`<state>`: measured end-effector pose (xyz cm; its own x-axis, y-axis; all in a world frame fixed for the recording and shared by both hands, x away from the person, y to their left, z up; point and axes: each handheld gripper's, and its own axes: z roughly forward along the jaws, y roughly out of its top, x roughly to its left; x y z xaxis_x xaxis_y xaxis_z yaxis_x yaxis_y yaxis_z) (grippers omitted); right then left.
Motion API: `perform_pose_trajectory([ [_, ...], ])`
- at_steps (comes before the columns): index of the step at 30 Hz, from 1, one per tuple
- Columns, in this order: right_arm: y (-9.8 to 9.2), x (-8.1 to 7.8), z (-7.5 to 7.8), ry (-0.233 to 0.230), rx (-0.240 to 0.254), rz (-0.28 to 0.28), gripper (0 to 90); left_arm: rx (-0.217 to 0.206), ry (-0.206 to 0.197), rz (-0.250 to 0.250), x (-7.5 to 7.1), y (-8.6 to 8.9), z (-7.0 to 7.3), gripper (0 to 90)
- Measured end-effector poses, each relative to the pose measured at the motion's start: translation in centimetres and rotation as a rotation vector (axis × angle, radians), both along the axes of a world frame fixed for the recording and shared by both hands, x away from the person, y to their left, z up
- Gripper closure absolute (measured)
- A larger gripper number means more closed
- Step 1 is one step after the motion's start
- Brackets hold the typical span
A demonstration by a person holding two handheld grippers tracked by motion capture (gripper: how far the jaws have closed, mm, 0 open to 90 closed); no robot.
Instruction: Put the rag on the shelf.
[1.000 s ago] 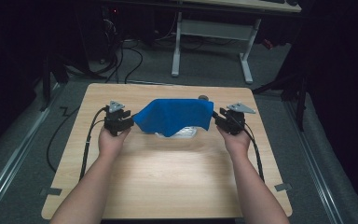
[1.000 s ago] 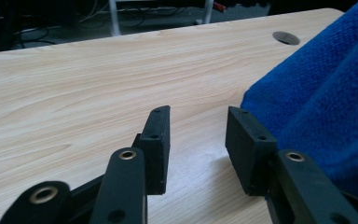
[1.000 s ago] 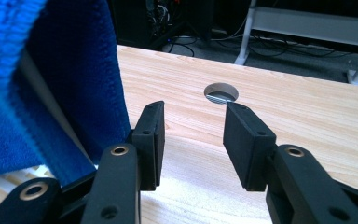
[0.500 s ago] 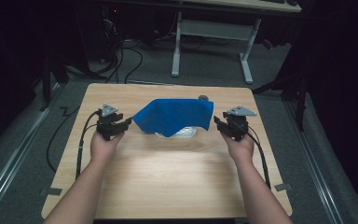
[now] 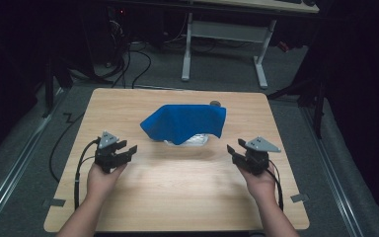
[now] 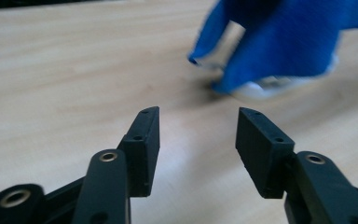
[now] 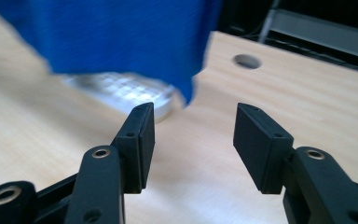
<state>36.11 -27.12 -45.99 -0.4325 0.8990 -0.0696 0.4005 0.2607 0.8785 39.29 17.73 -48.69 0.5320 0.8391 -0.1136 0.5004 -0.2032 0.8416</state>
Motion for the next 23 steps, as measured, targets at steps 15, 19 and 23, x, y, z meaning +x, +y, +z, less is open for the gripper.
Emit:
perform_pose_trajectory([
  [15,3.1,-7.1,-4.2,0.078,0.051,0.116,37.9,0.094,0.008,-0.191,-8.1,-6.2,-3.6,41.9],
  [19,3.0,-6.5,-4.7,0.085,0.025,0.128,37.8,0.071,0.034,-0.192,-7.6,-6.0,-4.0,42.3],
  [23,2.4,-5.9,-5.2,0.093,0.03,0.121,37.2,0.051,0.042,-0.169,-7.4,-5.2,-4.0,42.2],
])
